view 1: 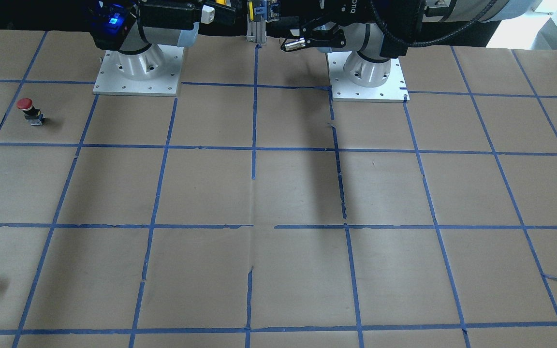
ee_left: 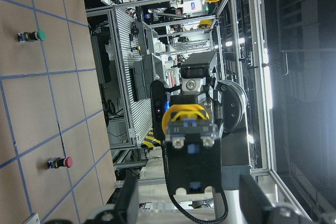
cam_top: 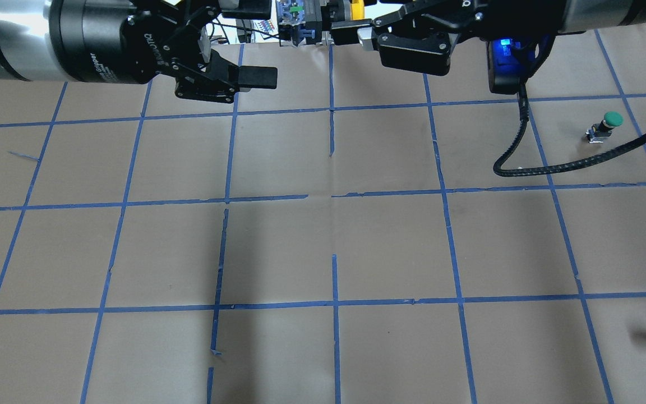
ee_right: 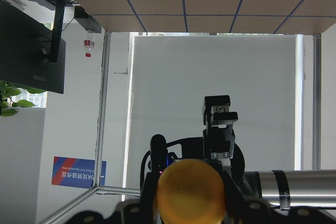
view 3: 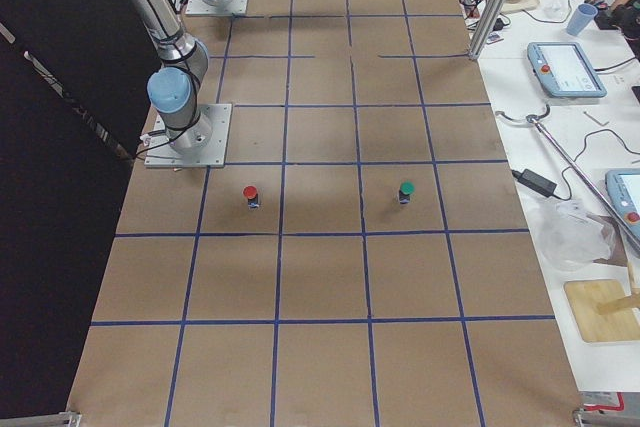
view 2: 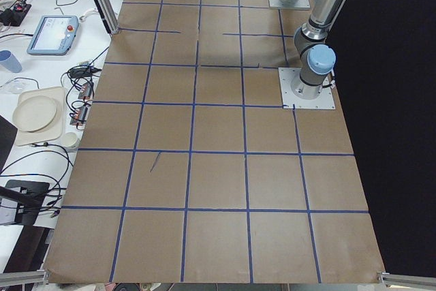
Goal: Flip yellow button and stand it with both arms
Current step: 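Open the left gripper and pull it back while the right gripper holds the button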
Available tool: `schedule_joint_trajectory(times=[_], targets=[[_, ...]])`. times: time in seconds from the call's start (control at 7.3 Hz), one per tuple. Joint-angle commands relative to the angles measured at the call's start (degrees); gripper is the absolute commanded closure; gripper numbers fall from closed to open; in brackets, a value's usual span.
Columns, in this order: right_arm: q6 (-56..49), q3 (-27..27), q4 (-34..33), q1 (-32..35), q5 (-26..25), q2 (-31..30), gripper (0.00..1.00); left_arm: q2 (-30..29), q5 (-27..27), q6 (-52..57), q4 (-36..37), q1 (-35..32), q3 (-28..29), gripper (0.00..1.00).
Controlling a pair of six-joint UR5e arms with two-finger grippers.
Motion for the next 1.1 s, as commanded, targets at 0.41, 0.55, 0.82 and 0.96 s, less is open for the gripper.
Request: schedule_joint_trajectory(times=[0.41,0.55,0.82,0.96], targets=[[-15.85,0.59,0.45,-5.24,-16.46,-0.49,0.94,-6.08,1.5,-19.27,9.17,2.49,9.31,0.0],[-21.12,1.38,1.4,-4.54,-21.46,-0.66,0.94,-7.06,1.15,-22.19,9.81,2.48,10.47,0.0],[-40.47,2.18,9.36,-4.45,-34.78,-0.67,0.94,-7.51,1.14,-39.78,22.57,0.82,11.88,0.0],[-51.12,2.09,12.72,-4.71,-45.57,-0.23,0.94,-7.42,4.28,-47.19,30.47,0.98,11.97,0.0]])
